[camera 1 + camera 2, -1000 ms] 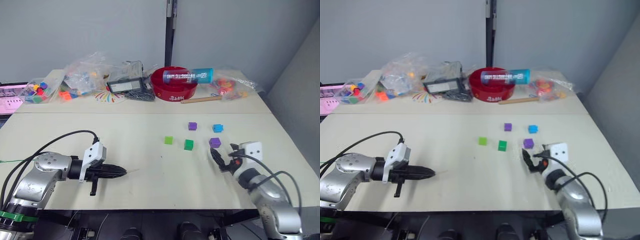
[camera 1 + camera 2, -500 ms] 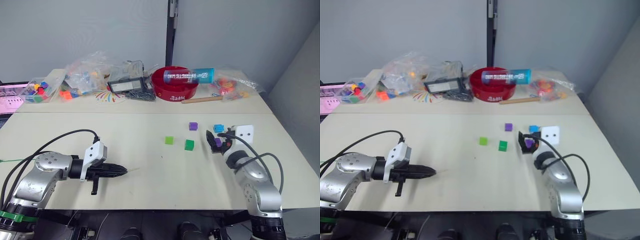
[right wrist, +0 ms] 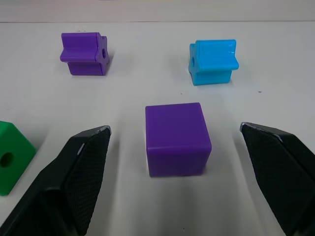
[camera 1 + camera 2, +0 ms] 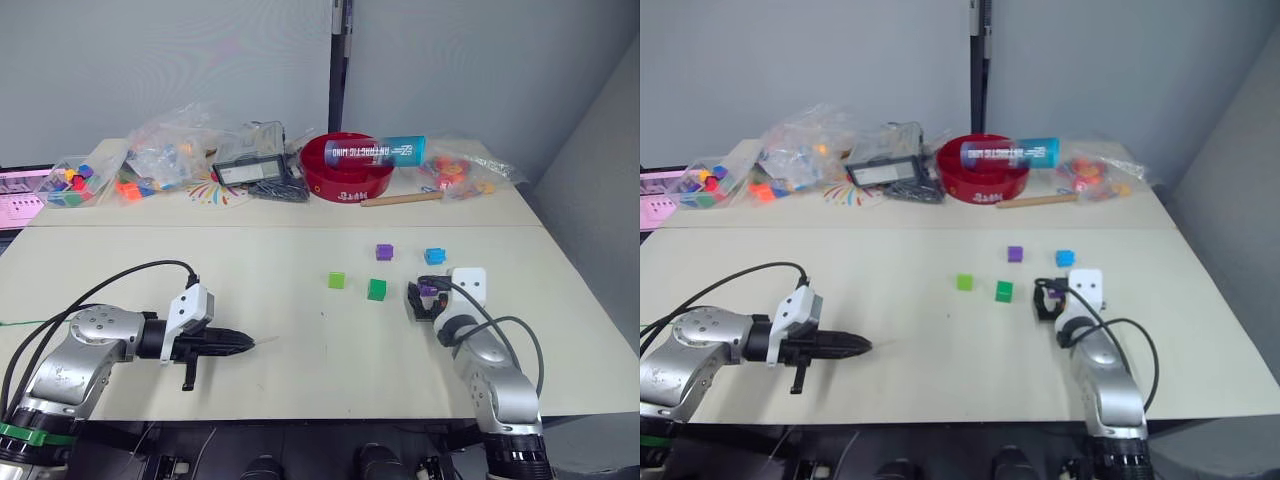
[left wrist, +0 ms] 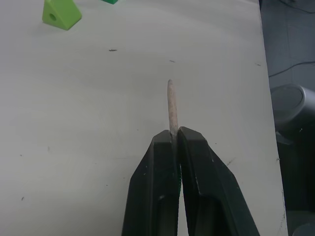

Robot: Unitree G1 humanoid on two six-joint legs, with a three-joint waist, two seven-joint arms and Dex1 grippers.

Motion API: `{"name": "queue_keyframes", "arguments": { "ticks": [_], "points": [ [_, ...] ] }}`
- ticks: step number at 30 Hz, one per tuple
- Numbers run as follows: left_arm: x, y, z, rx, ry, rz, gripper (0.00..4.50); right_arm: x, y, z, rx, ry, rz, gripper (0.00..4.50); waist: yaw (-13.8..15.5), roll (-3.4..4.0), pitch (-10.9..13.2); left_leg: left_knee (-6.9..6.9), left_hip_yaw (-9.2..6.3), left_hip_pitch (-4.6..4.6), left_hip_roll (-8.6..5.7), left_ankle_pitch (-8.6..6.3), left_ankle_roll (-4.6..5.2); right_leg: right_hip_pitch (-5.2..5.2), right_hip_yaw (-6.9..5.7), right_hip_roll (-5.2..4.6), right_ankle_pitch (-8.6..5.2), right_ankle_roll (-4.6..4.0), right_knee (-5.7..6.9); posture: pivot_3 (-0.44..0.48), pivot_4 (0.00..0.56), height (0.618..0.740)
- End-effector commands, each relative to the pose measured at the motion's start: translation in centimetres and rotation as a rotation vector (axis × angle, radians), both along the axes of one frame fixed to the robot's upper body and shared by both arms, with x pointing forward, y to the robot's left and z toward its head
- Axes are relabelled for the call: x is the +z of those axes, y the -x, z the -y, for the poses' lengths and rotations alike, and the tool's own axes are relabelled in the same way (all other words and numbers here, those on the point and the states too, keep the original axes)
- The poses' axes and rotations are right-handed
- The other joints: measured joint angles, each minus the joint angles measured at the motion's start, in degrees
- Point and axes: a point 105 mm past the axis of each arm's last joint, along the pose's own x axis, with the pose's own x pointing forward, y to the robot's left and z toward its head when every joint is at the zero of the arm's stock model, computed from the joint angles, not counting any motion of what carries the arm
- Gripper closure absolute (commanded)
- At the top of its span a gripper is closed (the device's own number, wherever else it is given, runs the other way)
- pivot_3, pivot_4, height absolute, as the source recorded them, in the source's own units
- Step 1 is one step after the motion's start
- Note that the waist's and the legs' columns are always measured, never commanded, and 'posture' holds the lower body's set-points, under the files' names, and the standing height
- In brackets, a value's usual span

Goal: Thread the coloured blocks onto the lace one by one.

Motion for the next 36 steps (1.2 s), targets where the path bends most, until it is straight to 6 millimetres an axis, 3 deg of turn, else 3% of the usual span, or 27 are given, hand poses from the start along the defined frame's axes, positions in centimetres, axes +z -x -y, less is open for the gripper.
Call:
{"name": "queue_keyframes", "arguments": {
  "ticks": [1, 5, 11, 12, 16, 20, 24, 27, 36],
  "points": [
    [1.2, 0.0, -0.2, -0.002, -0.016, 0.058, 4.47, 0.9, -0.5, -0.2, -0.009, -0.006, 0.05, 0.0, 0.0, 0.0, 0.0, 0.0, 0.0, 0.01, 0.01, 0.0, 0.0, 0.0, 0.0, 0.01, 0.0, 0.0, 0.01, 0.0, 0.15, 0.731],
    [1.2, 0.0, -0.3, 0.002, -0.018, 0.061, 4.5, 1.1, -0.6, -0.3, -0.013, -0.017, 0.066, 1.12, 0.0, 0.0, 0.0, 0.0, 0.0, -0.01, 0.0, 0.0, 0.0, 0.0, 0.0, -0.01, 0.0, 0.0, 0.01, 0.0, 0.15, 0.731],
    [1.2, 0.1, -0.3, 0.006, -0.019, 0.059, 4.5, 1.4, -0.7, -0.1, -0.02, -0.008, 0.085, 3.2, 0.0, 0.0, 0.0, -0.01, 0.0, 0.0, 0.0, 0.0, 0.0, 0.0, 0.0, 0.0, 0.0, 0.0, 0.01, 0.0, 0.15, 0.731],
    [1.1, 0.1, -0.3, 0.006, -0.019, 0.058, 4.5, 1.5, -0.7, -0.1, -0.019, -0.008, 0.087, 3.34, 0.0, 0.0, 0.0, -0.01, 0.0, 0.0, 0.01, 0.0, 0.0, 0.0, 0.0, 0.0, 0.0, 0.0, 0.01, 0.0, 0.15, 0.731],
    [1.1, 0.1, -0.3, 0.005, -0.018, 0.056, 4.5, 1.8, -0.1, -0.2, -0.009, -0.011, 0.104, 3.34, 0.0, 0.01, 0.0, -0.01, 0.0, 0.0, 0.01, 0.0, 0.0, 0.0, 0.0, 0.0, 0.0, 0.0, 0.01, 0.0, 0.15, 0.731],
    [1.1, -0.1, -0.2, 0.002, -0.016, 0.056, 4.5, 2.8, 1.7, -1.4, 0.05, -0.03, 0.137, 3.34, 0.1, 0.01, 0.0, -0.03, -0.02, -0.01, 0.0, 0.0, 0.01, -0.01, -0.01, -0.01, 0.0, 0.0, 0.01, 0.0, 0.15, 0.731],
    [1.0, -0.4, 0.1, -0.007, -0.009, 0.053, 4.5, 4.2, 6.9, -5.6, 0.243, -0.047, 0.147, 3.34, 0.3, 0.02, 0.0, -0.04, -0.07, -0.07, -0.01, -0.01, 0.01, -0.04, -0.03, -0.01, -0.01, 0.01, 0.0, 0.0, 0.15, 0.731],
    [0.9, -0.5, 0.4, -0.028, -0.005, 0.049, 4.5, 3.0, 11.0, -9.1, 0.379, -0.079, 0.046, 3.34, 0.1, 0.01, 0.0, -0.03, -0.05, -0.06, 0.01, -0.01, 0.02, -0.03, -0.02, 0.0, -0.02, 0.0, -0.01, 0.0, 0.15, 0.731],
    [0.9, -0.3, 0.4, -0.055, -0.015, 0.039, 4.5, -0.4, 10.0, -9.8, 0.395, -0.042, -0.066, 3.34, 0.1, -0.09, 0.0, 0.01, -0.02, 0.03, 0.13, 0.0, -0.01, 0.03, 0.0, 0.15, -0.18, 0.15, -0.03, 0.0, 0.15, 0.731]
  ]
}}
